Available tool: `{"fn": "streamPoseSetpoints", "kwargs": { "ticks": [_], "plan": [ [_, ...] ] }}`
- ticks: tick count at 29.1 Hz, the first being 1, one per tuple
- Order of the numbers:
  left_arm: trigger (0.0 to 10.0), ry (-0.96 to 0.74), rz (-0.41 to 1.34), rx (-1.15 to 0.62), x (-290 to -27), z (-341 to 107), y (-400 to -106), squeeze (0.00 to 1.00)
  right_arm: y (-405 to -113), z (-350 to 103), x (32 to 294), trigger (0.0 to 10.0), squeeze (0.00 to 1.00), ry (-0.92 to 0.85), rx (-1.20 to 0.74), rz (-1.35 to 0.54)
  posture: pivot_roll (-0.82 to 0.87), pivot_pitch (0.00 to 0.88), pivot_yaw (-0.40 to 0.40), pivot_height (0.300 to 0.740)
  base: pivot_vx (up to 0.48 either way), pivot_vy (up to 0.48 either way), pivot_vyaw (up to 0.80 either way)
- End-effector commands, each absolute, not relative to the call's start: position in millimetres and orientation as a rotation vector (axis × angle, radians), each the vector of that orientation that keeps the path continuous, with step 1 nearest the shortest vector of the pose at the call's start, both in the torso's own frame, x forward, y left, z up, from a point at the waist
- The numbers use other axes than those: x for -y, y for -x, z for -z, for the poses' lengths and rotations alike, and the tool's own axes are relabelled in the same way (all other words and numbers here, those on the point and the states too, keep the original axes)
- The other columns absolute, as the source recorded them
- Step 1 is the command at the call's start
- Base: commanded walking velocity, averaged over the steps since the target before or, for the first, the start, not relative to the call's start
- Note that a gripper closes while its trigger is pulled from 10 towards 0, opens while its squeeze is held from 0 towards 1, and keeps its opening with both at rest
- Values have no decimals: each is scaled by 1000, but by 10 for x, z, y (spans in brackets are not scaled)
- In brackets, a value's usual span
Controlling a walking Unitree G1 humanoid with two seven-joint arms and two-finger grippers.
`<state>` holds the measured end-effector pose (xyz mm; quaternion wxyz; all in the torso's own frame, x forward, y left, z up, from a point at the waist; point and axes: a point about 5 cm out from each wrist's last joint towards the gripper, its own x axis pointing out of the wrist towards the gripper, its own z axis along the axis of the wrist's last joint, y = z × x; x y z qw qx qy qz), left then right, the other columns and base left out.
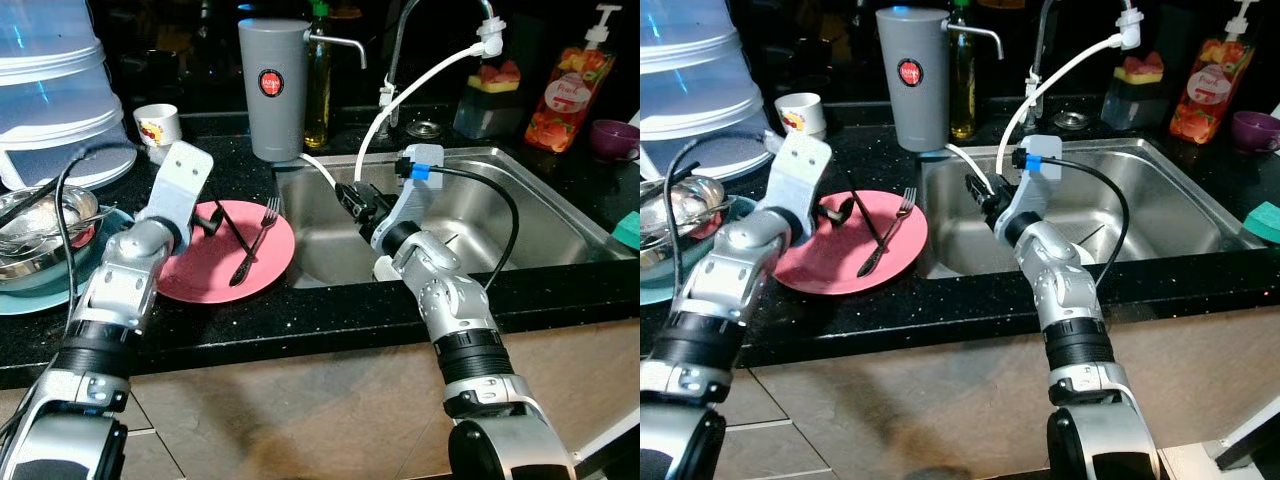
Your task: Kitchen organization
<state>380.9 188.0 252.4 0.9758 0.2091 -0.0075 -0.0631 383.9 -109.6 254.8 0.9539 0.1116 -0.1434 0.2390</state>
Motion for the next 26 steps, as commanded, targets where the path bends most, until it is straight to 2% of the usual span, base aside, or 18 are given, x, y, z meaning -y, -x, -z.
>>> {"fn": "streamPoseSetpoints", "kwargs": {
  "ticks": [1, 7, 10, 12, 18, 20, 21, 24, 26],
  "plan": [
    [10000, -426, 162, -1, -1826, -2456, -3824, 0, -3834, -2584, 1077, 10000, 0, -206, 315, -501, 117, 61, 8, 740, 0, 0, 0],
    [10000, -443, 187, 10, -1788, -2424, -3815, 0, -3845, -2548, 1140, 10000, 0, -183, 306, -469, 105, 55, 11, 740, 0, 0, 0],
    [10000, -453, 108, 78, -1853, -2570, -3782, 0, -3841, -2534, 1203, 10000, 0, -207, 316, -417, 92, 60, 12, 740, 0, 0, 0],
    [10000, -460, -16, 158, -1969, -2759, -3711, 0, -3841, -2483, 1290, 10000, 0, -235, 313, -311, 87, 65, 1, 740, 0, 0, 0],
    [10000, -442, -158, 206, -2101, -2867, -3590, 0, -3840, -2366, 1348, 10000, 0, -218, 283, -229, 72, 74, -35, 740, 0, 0, 0],
    [10000, -333, -199, 206, -2135, -2810, -3510, 0, -3854, -2304, 1388, 10000, 0, -203, 245, -183, 54, 52, -38, 740, 0, 0, 0],
    [10000, -333, -199, 206, -2135, -2810, -3510, 0, -3854, -2304, 1388, 10000, 0, -203, 245, -183, 54, 52, -38, 740, 0, 0, 0],
    [10000, -147, -180, 229, -2119, -2747, -3436, 0, -3877, -2372, 1413, 10000, 0, -122, 254, -130, 35, 44, -29, 740, 0, 0, 0],
    [10000, -119, -176, 213, -2075, -2679, -3428, 0, -3899, -2379, 1461, 10000, 0, -69, 247, -81, 29, 34, -24, 740, 0, 0, 0]
  ]
}}
